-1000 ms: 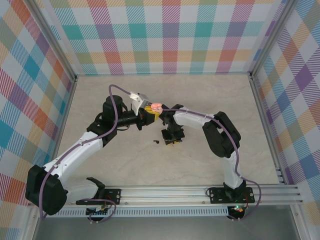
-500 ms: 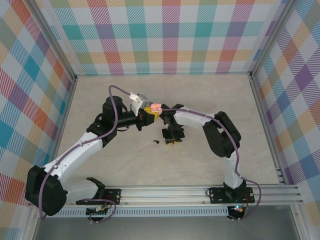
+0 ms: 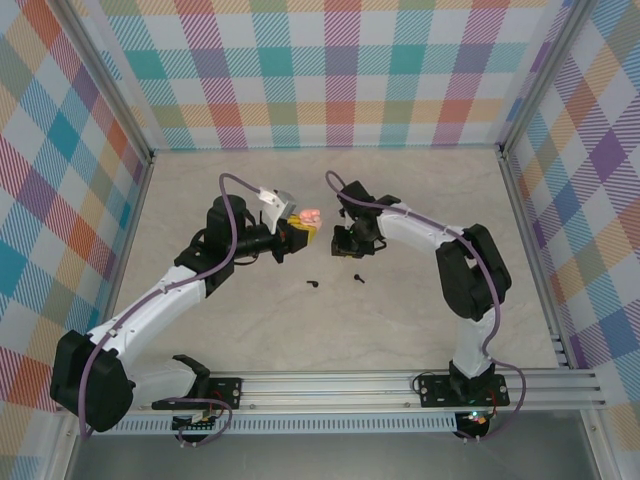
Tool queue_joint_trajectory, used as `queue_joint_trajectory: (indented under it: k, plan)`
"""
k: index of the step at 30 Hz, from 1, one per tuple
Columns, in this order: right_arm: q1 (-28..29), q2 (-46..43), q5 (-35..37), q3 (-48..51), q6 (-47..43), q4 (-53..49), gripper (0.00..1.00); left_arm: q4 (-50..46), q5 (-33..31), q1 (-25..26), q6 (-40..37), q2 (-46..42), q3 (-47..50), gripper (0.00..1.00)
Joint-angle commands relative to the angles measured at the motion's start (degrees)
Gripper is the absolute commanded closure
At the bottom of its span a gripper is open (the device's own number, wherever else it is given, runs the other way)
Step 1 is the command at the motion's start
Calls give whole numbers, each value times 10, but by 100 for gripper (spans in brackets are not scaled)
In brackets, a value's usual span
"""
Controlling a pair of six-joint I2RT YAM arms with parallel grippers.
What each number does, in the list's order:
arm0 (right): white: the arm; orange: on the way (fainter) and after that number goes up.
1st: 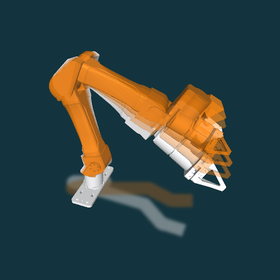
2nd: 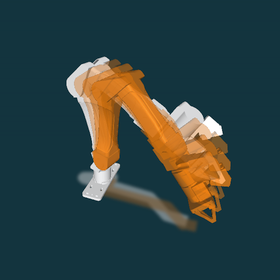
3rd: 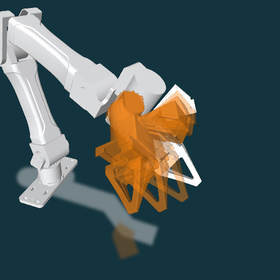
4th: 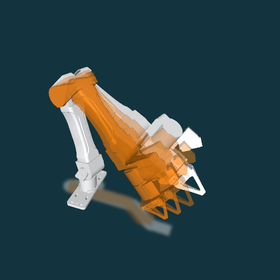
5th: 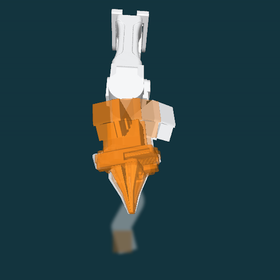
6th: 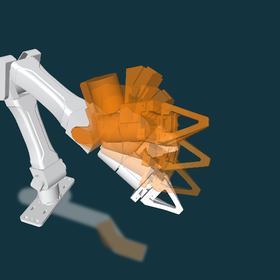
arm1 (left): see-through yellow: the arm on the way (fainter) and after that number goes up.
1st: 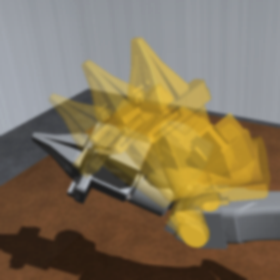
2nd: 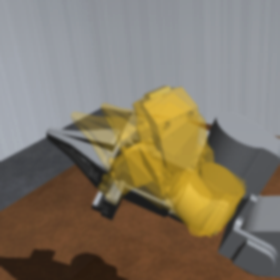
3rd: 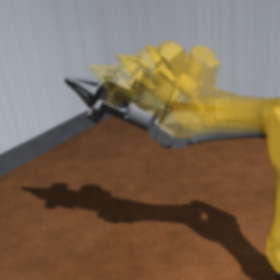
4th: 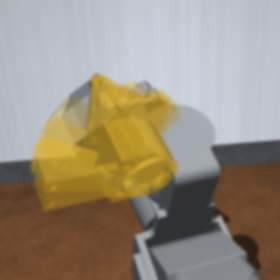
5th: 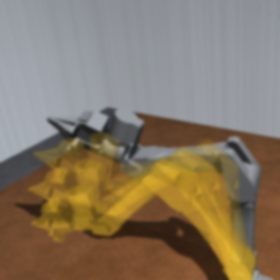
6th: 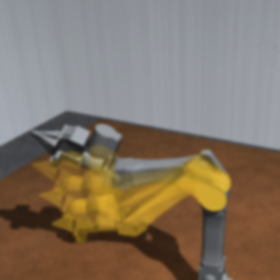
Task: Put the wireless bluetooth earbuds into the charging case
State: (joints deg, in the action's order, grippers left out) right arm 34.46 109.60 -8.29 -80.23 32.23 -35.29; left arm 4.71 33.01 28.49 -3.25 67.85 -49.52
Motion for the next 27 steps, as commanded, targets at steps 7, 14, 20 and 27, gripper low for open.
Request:
queue_joint_trajectory:
  k: [7,14,20,27]
  plan:
    - [-11,29,65,-30,46,-13,76,41,-23,2,22,-1,15,93]
    - [-11,86,93,-73,40,-56,76,44,-23,2,23,4,14,93]
    - [-11,110,102,-80,46,-64,76,46,-20,2,23,9,13,93]
    - [-11,125,103,-98,27,-87,65,45,-21,2,22,10,12,93]
